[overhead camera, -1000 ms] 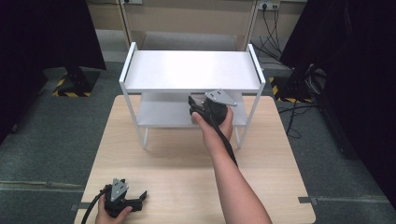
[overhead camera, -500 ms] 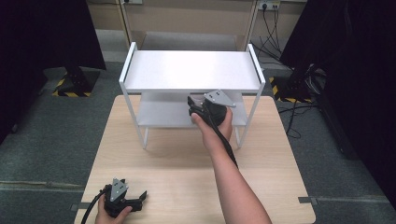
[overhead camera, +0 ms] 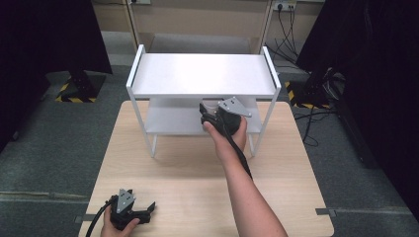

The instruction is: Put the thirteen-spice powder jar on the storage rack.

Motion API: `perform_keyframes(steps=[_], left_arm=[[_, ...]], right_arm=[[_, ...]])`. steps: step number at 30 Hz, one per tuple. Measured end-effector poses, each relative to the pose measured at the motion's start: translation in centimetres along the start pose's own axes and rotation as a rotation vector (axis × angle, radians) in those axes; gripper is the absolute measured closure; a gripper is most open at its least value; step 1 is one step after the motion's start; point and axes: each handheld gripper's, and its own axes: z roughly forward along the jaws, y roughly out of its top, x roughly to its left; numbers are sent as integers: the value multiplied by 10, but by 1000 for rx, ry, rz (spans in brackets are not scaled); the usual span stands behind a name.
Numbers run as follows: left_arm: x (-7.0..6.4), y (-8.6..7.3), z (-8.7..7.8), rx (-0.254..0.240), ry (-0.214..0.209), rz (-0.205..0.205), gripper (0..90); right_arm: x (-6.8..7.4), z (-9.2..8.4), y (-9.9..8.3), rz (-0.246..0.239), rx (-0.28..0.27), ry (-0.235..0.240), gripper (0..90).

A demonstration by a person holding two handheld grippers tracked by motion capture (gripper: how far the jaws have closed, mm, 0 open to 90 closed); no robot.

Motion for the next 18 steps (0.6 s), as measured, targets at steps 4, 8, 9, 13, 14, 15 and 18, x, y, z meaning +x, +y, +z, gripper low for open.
perform_keyframes(steps=[4,8,9,13,14,15,18], left_arm=[[0,0,0,-1,-2,-1,0],[1,0,0,0,-2,-1,0],[1,0,0,-1,-2,-1,0],[0,0,0,0,-2,0,0],[0,0,0,-1,-2,-1,0],[0,0,0,-1,-2,-1,0],[0,0,0,0,-1,-1,0]], right_arm=[[0,1,-1,2,-3,1,240],[-1,1,-2,10,-7,7,149],[-1,1,-3,14,-12,6,87],[-2,1,-3,16,-18,13,75],[-1,0,-3,15,-23,16,69],[-1,0,-3,15,-23,16,69],[-1,0,-3,14,-22,17,67]])
